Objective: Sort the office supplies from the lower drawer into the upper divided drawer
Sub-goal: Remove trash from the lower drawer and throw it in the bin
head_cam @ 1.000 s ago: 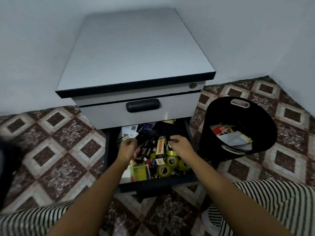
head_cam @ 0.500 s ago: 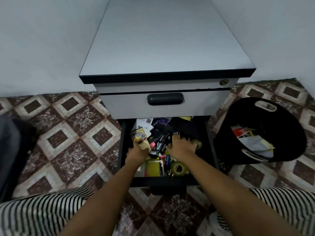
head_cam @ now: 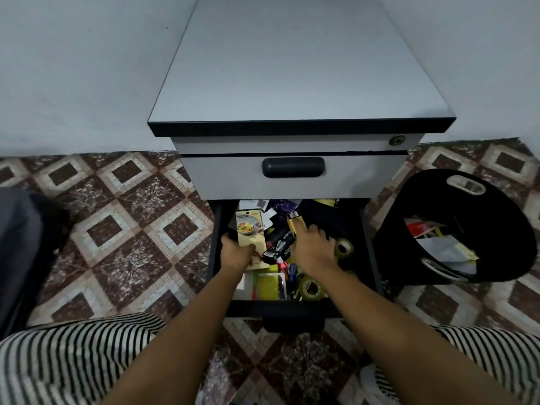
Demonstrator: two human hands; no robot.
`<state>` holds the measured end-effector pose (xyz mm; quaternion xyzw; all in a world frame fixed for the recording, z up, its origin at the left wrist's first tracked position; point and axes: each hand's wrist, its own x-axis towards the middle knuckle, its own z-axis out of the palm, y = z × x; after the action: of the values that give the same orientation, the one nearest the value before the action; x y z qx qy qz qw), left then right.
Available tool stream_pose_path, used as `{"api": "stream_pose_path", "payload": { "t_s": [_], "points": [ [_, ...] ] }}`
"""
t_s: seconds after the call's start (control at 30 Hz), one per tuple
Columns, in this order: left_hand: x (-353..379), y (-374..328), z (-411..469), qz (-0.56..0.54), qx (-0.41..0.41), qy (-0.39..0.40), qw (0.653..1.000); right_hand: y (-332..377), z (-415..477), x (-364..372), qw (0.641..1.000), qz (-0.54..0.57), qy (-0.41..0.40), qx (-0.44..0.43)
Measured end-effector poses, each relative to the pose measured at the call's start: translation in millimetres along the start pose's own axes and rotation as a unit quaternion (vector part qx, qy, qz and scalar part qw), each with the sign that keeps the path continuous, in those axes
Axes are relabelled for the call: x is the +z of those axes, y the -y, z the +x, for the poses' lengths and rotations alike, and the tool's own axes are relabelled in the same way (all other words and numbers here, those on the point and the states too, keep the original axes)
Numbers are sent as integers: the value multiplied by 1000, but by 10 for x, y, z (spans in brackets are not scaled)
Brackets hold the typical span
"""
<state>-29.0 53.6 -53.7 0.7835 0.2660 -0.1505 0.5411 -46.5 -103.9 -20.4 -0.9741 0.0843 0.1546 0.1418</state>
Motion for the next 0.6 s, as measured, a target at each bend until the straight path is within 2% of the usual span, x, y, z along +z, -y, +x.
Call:
{"api": "stream_pose_path", "payload": {
  "t_s": [0.23,0.5,0.6],
  "points": [
    [17,-35,151,-140,-93,55,984,103,85,97,988,-93,91,-81],
    [42,-46,164,-173,-131,85,972,45,177,55,967,-157,155,-125],
    [56,-40,123,-181,-141,96,969,-38,154,55,970,-140,141,-137]
  ]
}}
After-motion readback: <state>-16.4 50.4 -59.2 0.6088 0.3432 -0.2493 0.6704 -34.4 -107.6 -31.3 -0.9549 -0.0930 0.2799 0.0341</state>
